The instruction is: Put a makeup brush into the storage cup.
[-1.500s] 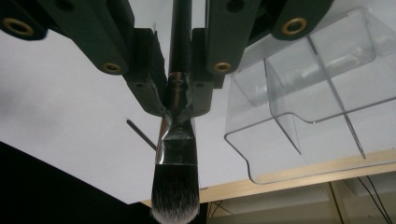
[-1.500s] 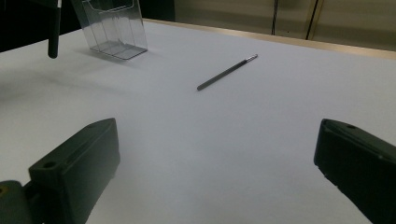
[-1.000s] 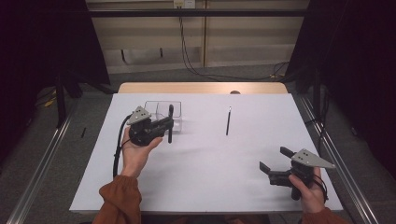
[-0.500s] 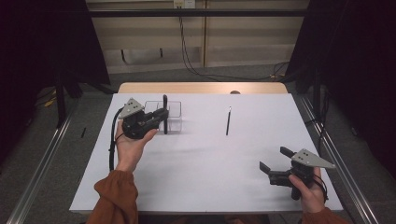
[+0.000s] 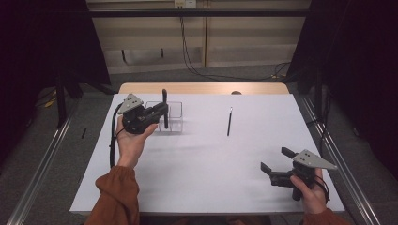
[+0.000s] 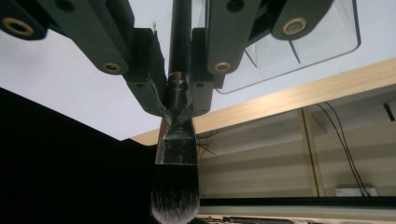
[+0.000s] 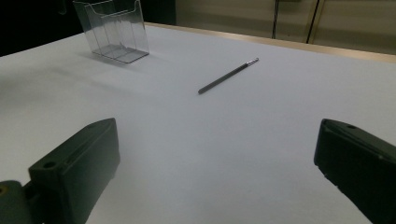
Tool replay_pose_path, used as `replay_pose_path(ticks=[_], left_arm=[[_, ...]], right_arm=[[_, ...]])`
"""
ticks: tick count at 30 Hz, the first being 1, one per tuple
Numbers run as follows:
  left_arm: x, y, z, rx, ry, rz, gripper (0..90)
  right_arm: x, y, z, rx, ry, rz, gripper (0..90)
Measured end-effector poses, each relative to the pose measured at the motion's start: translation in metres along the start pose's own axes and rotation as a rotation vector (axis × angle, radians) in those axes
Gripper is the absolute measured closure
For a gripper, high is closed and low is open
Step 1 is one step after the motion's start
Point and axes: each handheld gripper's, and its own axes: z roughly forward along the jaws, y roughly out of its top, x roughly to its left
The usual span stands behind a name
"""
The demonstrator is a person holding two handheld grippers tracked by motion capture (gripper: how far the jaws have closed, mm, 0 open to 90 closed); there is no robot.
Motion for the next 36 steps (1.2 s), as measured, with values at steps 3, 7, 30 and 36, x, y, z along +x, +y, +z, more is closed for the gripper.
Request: replay_pose_path(ticks=[3, 7, 30, 36], left_arm=[[0.0, 0.002, 0.006, 0.001, 0.009, 0.001, 77.3], [0.0, 0.006, 0.01, -0.002, 0.015, 0.016, 77.2], [0.003, 0.022, 0.036, -0.044, 0.03, 0.019, 77.2], [0.004, 0.019, 0.044, -0.051, 0.045, 0.026, 77.2]], right_arm=[[0.0, 0.0, 0.0, -0.005, -0.003, 0.001, 0.0], [0.0, 0.0, 0.0, -0.006, -0.002, 0.003, 0.0], [-0.001, -0.001, 0.0, 0.0, 0.007, 0.005, 0.0], [-0.001, -0.001, 0.001, 0.003, 0.008, 0.002, 0.0]])
